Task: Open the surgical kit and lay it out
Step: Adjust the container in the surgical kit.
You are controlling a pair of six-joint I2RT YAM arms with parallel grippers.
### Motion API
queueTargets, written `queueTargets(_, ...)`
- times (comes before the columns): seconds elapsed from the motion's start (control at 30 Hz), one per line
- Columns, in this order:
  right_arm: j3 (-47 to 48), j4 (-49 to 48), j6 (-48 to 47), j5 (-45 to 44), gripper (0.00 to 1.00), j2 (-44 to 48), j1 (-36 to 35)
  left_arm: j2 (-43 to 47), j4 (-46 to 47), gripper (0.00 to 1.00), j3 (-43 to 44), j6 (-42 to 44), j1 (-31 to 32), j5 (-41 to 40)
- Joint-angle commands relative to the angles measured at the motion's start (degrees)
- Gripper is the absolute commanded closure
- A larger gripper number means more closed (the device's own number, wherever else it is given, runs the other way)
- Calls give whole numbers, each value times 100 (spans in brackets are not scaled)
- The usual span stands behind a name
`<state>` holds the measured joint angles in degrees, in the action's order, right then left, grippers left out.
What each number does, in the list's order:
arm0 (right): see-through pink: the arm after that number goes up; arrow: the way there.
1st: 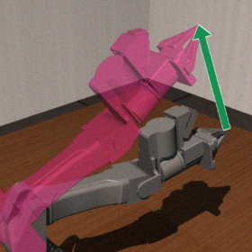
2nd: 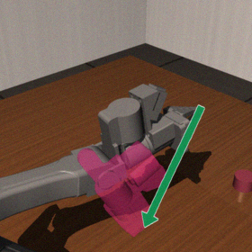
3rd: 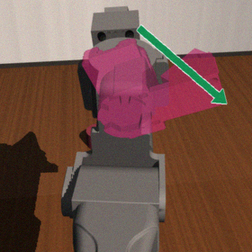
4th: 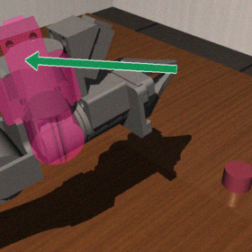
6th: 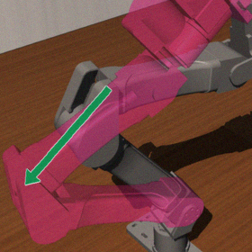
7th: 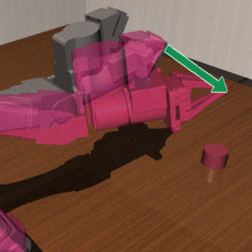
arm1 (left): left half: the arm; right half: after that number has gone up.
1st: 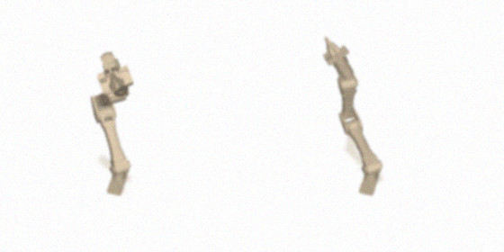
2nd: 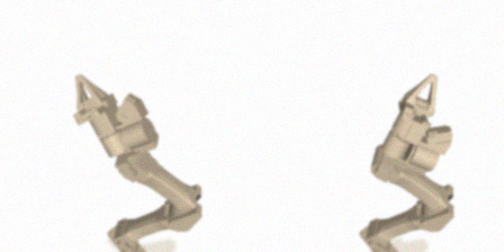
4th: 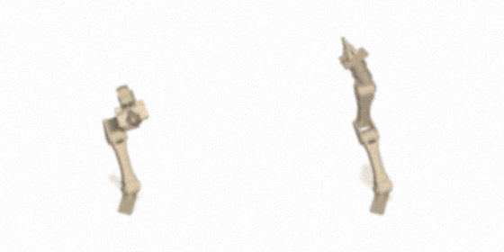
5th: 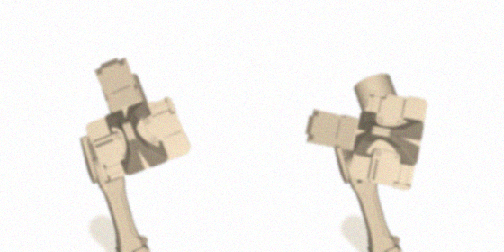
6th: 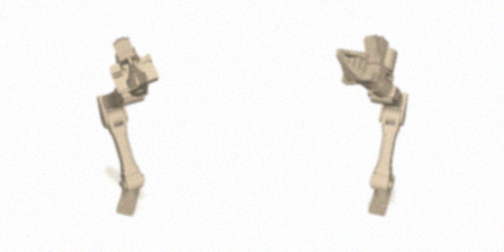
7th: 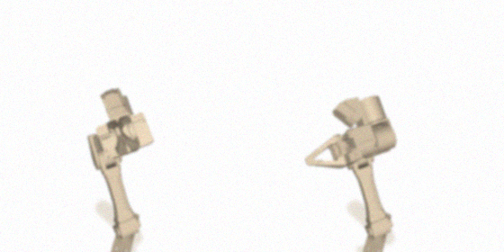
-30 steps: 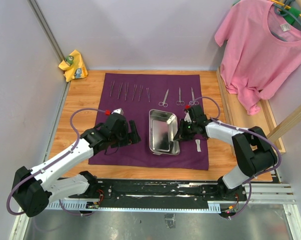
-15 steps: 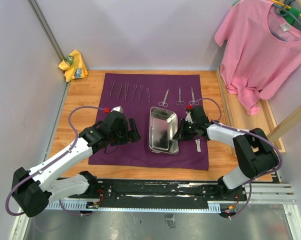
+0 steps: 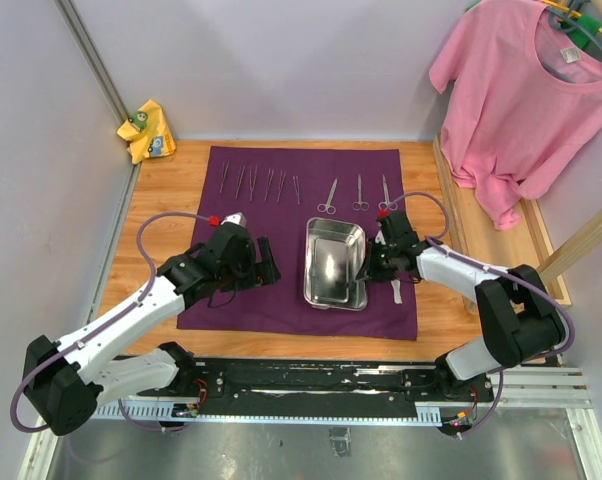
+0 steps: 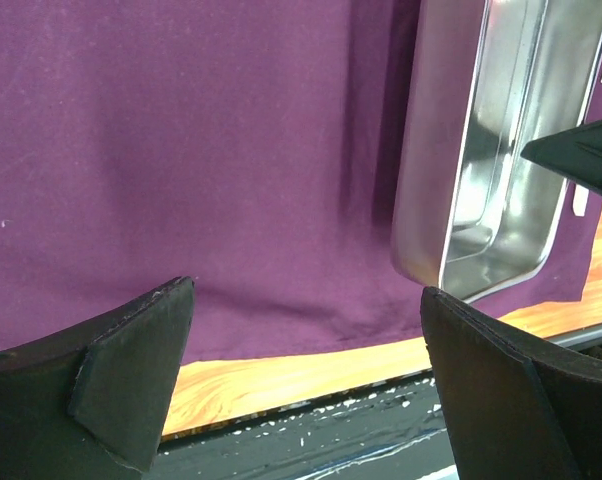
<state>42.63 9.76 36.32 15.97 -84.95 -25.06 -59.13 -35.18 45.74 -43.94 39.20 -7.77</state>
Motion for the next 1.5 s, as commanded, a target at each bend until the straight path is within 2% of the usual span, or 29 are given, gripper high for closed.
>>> queueTargets(0.0, 267, 294, -162, -395, 99, 100, -97, 205, 168, 1, -155, 56, 44, 22)
queueTargets(0.4, 713, 789, -169, -1228, 98, -265, -528, 340, 319, 1, -307, 311, 44, 214)
queueTargets(0.63, 1081, 1236, -194, -1682, 89, -475, -775, 599, 389, 1, -482, 416, 43, 244)
queueTargets(0.73, 1215, 1456, -233, -1855, 80, -484, -815, 681, 458, 1, -570, 451, 42, 312)
queueTargets(1.03, 1534, 2162, -353, -2618, 65, 157, -1216, 810, 518, 1, -630, 621, 44, 382)
queueTargets(1.3, 2116, 2713, -617, -2800, 61, -491, -1225, 985, 492, 1, -594, 548, 44, 468)
queueTargets(1.47, 2284, 2732, -665, -2755, 61, -976, -1212, 1020, 469, 1, -523, 525, 44, 497)
